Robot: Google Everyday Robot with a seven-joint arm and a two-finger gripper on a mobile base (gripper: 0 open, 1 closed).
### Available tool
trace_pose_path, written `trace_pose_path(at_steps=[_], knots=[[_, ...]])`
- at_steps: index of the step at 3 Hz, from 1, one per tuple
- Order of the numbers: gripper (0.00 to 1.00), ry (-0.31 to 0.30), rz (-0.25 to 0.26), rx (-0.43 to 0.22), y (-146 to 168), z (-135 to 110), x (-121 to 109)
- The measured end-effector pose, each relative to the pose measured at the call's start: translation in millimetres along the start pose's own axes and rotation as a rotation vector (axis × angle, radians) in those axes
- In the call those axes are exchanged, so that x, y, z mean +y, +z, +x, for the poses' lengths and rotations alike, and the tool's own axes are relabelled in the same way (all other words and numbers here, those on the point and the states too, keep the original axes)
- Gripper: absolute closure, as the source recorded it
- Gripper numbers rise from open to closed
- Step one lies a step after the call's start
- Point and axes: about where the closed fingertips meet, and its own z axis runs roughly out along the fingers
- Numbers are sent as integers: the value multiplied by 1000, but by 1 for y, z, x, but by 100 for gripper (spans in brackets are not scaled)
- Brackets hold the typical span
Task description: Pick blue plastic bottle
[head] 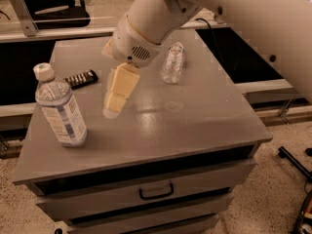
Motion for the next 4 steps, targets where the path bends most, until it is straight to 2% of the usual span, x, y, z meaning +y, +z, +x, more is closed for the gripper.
trace_pose_path(at_steps=[1, 3, 4], knots=[[0, -22, -32, -93, 17, -33, 7], [0, -56, -127, -187, 61, -73, 25], [15, -67, -182, -236, 74, -85, 33]])
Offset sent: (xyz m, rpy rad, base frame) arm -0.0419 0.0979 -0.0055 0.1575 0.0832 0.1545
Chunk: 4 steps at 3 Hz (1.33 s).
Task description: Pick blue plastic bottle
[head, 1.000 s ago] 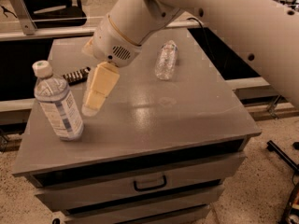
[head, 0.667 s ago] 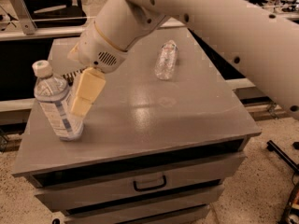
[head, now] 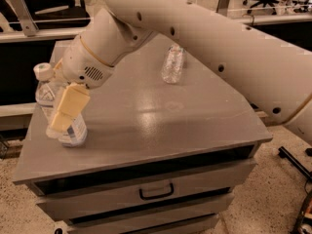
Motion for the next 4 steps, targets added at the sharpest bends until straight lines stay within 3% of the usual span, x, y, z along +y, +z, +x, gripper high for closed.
trace_pose_path(at_steps=[2, 3, 4], knots=[[62, 22, -96, -102, 15, -8, 12], [86, 41, -101, -154, 0, -5, 8], [100, 33, -44, -169, -42, -6, 1]])
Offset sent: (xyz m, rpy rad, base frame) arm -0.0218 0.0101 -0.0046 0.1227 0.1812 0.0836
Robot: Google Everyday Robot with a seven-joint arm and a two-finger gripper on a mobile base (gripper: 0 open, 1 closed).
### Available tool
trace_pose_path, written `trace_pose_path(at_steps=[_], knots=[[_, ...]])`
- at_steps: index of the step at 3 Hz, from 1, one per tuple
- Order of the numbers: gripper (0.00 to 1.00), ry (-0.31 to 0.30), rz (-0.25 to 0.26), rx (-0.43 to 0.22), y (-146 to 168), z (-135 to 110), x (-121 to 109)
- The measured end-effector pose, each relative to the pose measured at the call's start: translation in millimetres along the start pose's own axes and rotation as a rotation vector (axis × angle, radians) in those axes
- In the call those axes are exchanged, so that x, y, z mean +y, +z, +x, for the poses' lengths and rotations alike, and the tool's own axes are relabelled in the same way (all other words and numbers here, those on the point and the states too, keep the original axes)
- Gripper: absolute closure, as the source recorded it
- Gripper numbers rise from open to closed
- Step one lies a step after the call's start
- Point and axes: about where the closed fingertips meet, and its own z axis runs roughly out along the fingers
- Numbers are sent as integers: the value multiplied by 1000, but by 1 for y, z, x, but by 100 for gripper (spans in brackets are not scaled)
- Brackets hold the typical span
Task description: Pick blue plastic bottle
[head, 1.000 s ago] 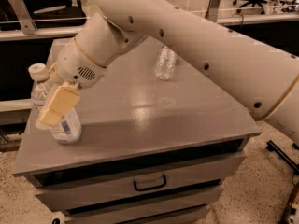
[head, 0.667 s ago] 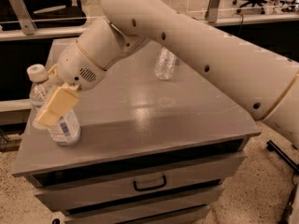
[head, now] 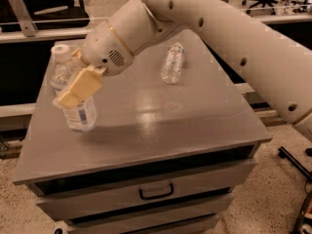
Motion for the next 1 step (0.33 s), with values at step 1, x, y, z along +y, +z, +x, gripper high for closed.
trace_pose_path(at_steps=[1], knots=[[100, -20, 67, 34, -45, -11, -3]])
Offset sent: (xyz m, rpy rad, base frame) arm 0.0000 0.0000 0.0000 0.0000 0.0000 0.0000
